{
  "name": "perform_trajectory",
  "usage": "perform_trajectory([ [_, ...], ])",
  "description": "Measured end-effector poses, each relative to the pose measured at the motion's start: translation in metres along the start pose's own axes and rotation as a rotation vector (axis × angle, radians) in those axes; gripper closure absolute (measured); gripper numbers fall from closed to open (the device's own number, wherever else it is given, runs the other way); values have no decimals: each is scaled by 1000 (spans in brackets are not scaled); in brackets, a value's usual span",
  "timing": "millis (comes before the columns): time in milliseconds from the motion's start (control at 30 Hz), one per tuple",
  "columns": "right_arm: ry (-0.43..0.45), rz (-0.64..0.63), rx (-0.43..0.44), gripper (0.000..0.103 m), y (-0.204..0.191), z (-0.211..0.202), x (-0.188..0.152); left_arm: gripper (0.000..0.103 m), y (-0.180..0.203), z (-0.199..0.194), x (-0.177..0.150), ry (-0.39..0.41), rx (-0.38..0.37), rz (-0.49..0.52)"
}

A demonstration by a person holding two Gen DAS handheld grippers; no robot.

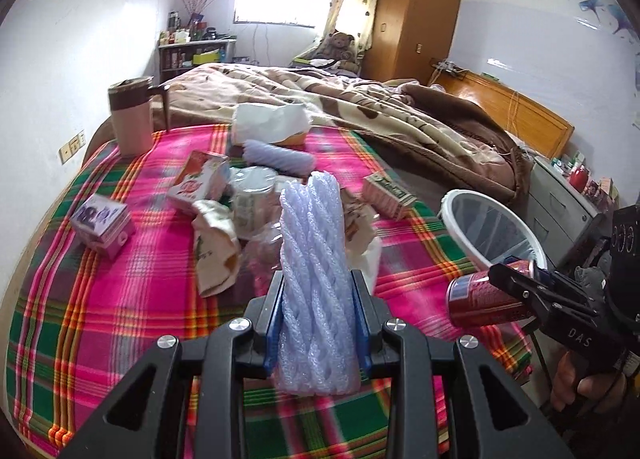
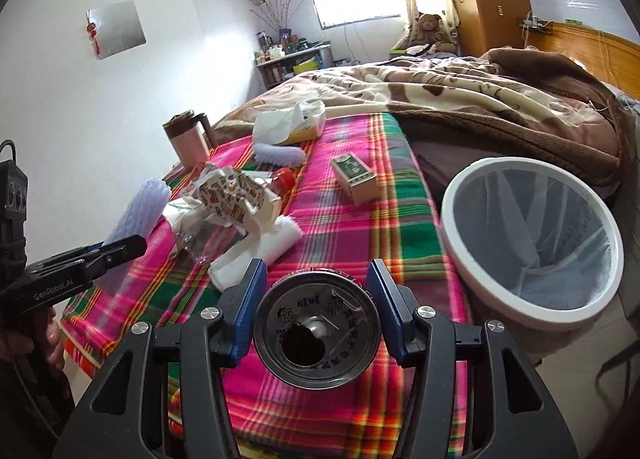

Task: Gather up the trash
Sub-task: 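Carry the foam net with the left tool while the right tool carries the can over the wastebasket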

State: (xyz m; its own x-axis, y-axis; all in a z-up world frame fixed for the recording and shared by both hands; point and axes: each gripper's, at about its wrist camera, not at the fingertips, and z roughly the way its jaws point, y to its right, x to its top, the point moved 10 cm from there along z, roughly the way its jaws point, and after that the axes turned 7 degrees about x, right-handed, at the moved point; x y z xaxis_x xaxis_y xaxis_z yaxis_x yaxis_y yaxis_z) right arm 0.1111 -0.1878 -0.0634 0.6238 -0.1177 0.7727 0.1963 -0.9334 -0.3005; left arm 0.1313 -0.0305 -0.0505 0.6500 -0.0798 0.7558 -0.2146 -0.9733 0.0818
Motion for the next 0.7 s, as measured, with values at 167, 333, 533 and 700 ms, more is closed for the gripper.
perform_trajectory([
  [167, 32, 15, -16, 50, 19, -11, 10, 72, 30, 4, 9, 3, -44, 34],
  [333, 61, 36, -46, 50, 39, -17, 23, 72, 65, 12, 20, 6, -87, 71],
  [533, 99, 66, -100, 50, 74, -28, 41, 72, 108, 25, 33, 5, -136, 116],
  [700, 113, 92, -145, 50, 106, -33, 51, 72, 145, 38, 39, -13, -178, 153],
])
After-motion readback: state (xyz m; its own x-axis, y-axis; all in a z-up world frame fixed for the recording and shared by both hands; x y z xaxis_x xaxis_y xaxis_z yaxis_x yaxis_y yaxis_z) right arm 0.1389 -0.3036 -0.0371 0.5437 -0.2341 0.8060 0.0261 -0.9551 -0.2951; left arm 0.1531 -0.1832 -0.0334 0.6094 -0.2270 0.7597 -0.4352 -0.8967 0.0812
